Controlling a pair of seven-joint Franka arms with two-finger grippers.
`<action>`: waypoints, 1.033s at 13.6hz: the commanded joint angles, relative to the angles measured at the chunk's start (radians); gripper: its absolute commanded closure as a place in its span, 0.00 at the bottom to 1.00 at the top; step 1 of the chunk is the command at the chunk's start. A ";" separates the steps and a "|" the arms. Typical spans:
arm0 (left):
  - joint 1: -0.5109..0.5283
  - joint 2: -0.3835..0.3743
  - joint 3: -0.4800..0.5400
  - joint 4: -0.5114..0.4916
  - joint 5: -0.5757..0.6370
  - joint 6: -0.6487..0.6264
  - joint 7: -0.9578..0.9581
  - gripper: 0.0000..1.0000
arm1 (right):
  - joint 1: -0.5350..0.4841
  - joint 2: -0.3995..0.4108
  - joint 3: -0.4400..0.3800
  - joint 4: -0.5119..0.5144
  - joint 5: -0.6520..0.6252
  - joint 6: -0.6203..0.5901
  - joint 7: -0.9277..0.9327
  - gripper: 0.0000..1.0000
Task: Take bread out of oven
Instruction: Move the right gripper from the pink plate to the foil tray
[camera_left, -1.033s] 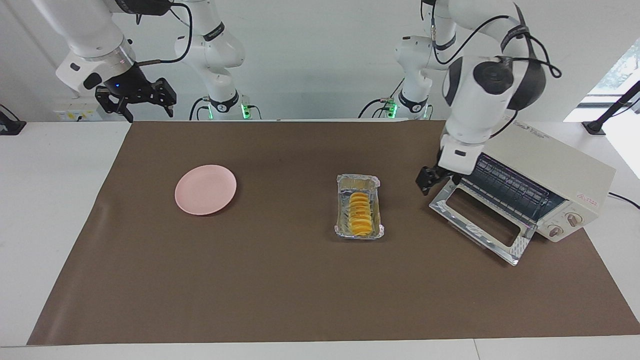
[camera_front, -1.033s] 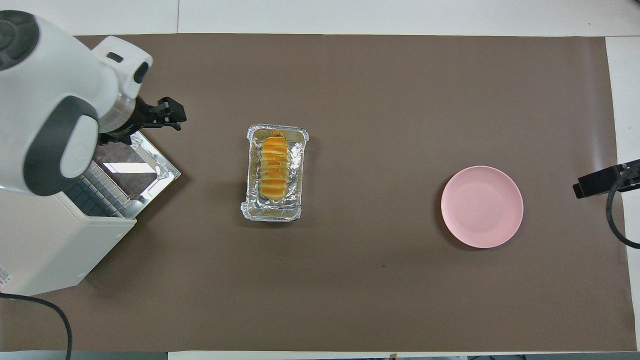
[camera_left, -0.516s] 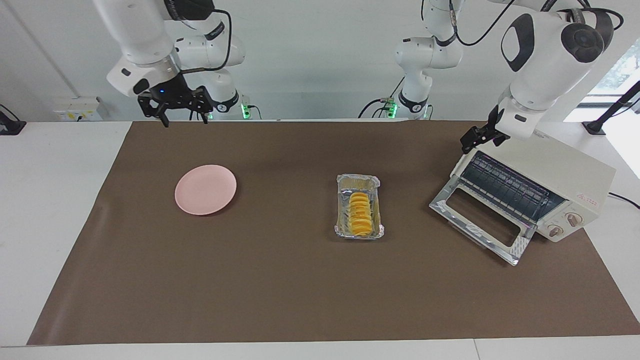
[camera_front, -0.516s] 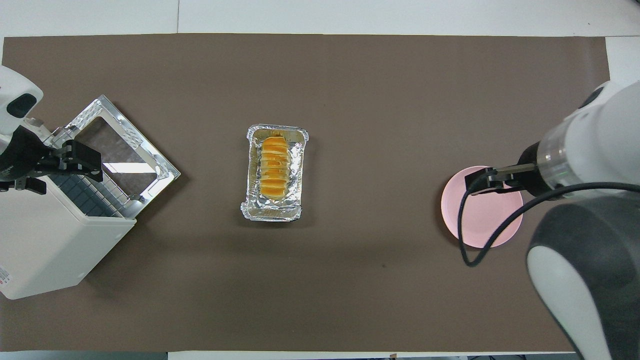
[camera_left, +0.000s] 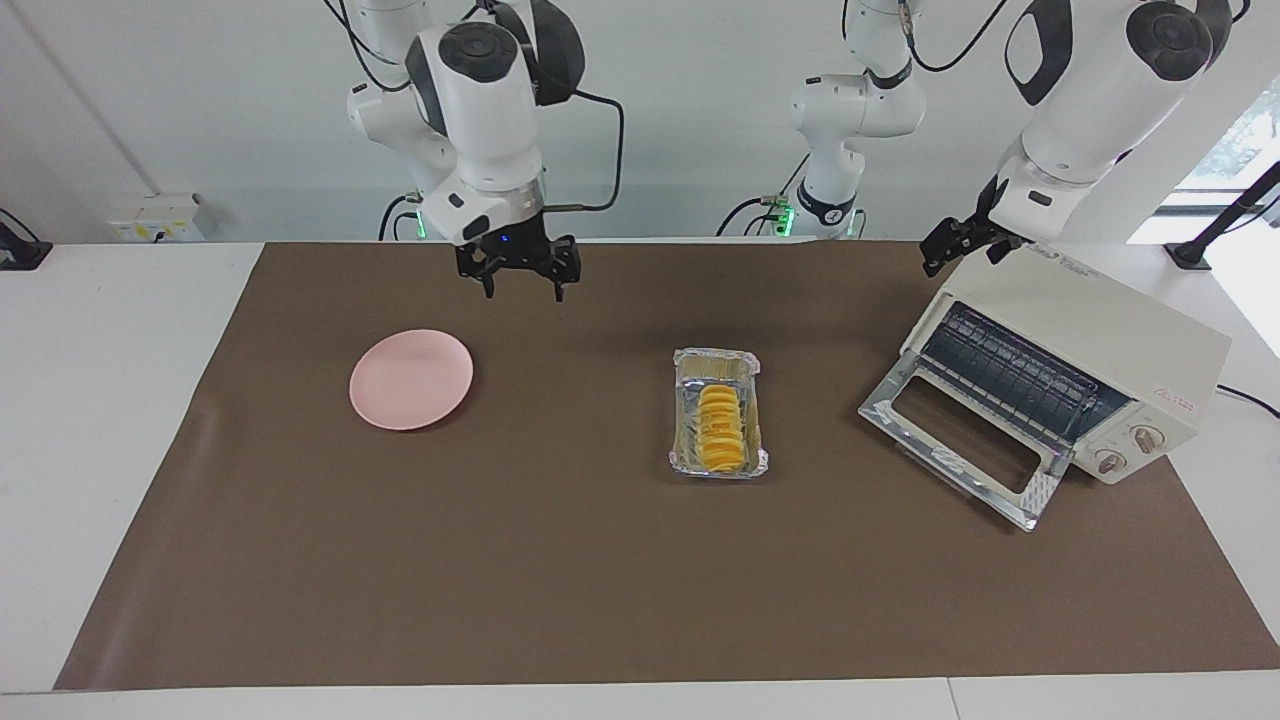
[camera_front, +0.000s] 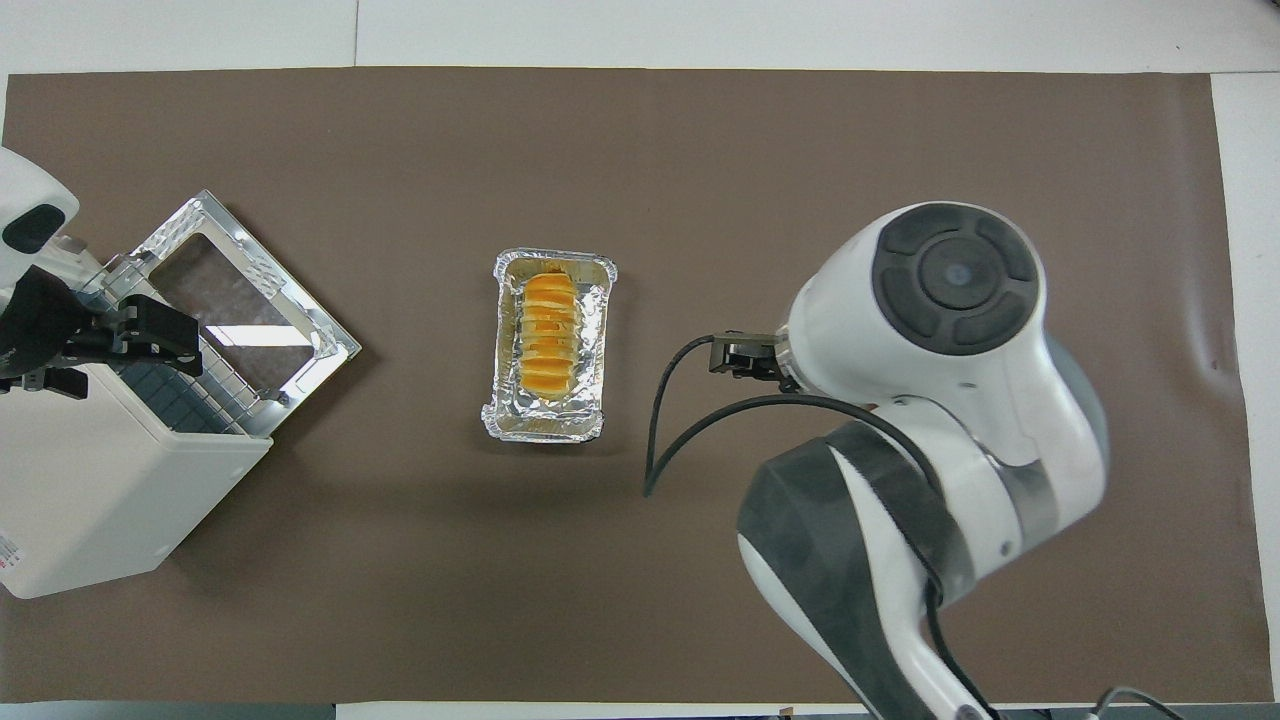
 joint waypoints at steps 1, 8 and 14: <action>0.016 -0.012 -0.005 -0.014 -0.018 0.022 0.019 0.00 | 0.048 0.151 -0.008 0.119 0.028 0.053 0.129 0.00; 0.007 -0.015 -0.006 0.001 -0.015 0.020 0.016 0.00 | 0.142 0.500 -0.011 0.429 0.016 0.111 0.352 0.00; 0.007 -0.015 -0.006 -0.001 -0.015 0.028 0.015 0.00 | 0.150 0.537 -0.011 0.395 -0.037 0.180 0.320 0.00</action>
